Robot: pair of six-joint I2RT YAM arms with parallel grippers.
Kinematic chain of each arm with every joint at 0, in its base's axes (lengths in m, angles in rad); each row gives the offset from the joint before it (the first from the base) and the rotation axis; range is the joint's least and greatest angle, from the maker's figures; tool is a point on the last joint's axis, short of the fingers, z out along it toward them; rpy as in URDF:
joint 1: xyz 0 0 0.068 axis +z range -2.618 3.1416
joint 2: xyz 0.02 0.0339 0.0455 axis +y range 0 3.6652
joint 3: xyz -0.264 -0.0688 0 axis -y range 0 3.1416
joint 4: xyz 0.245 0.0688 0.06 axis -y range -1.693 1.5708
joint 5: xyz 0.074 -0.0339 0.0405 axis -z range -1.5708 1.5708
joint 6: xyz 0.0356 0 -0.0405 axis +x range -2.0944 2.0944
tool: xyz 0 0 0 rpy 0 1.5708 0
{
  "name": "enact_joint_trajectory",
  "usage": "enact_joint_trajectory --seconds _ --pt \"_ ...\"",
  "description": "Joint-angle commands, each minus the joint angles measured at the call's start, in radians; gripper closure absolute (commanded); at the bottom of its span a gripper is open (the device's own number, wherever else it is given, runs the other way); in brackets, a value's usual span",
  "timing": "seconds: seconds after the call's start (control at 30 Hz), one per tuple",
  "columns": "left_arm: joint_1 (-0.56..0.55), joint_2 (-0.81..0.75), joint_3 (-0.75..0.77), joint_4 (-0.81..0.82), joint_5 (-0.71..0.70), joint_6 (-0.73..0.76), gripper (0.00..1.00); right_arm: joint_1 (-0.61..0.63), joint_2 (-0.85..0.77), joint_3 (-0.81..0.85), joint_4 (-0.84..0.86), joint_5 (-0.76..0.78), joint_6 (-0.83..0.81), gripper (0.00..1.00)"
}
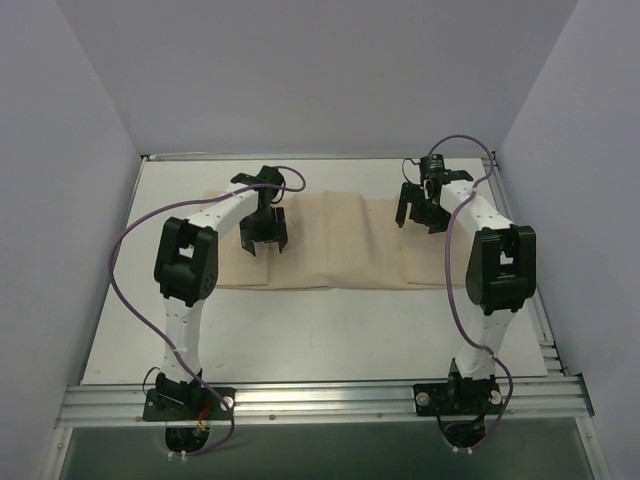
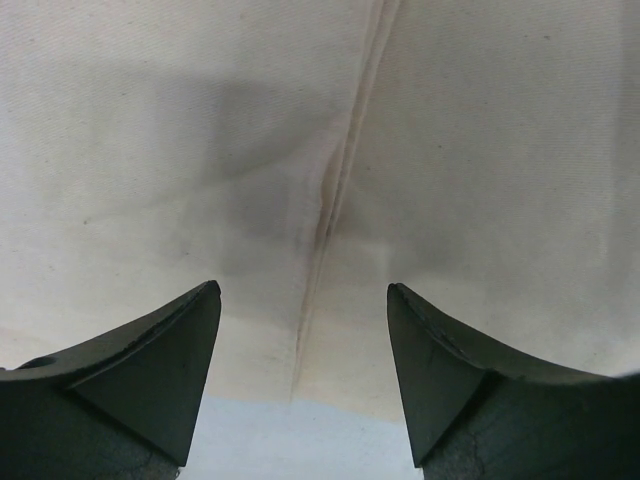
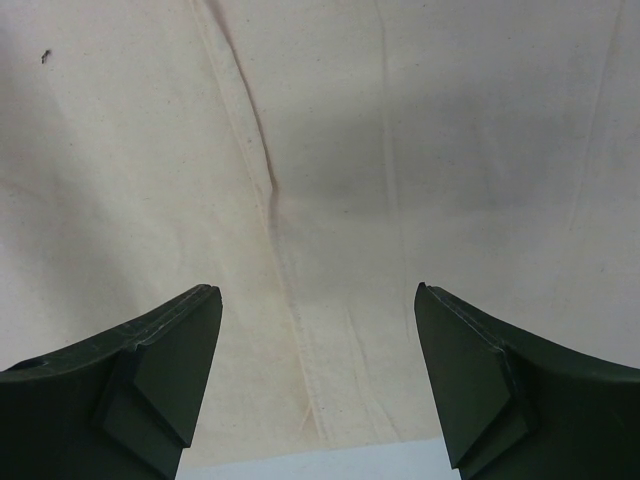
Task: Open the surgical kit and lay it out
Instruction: Open the surgical kit at the center of the board.
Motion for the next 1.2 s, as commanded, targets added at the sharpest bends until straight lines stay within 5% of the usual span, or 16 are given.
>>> enact_joint_trajectory --seconds 0.0,0.63,0.83,1.03,1.17 --pt "-0.009 0.036 0.058 -0.04 -0.057 -0.018 0.24 -0.004 -0.019 -0.007 -0.005 -0.016 -0.017 0.2" --pt "-0.007 0.092 0.113 -0.092 -0.182 0.028 0.64 -0.004 -0.002 -0.016 0.014 -0.041 -0.028 0.2" --pt "0.013 0.057 0.147 -0.12 -0.257 0.057 0.96 -0.004 0.006 -0.004 0.004 -0.053 -0.025 0.2" --pt "0.075 -0.029 0.178 -0.161 -0.367 0.097 0.98 0.005 0.001 0.005 -0.008 -0.068 -0.019 0.2" --pt "0.233 -0.06 0.167 -0.189 -0.47 0.118 0.98 0.028 0.004 0.013 -0.017 -0.088 -0.005 0.2"
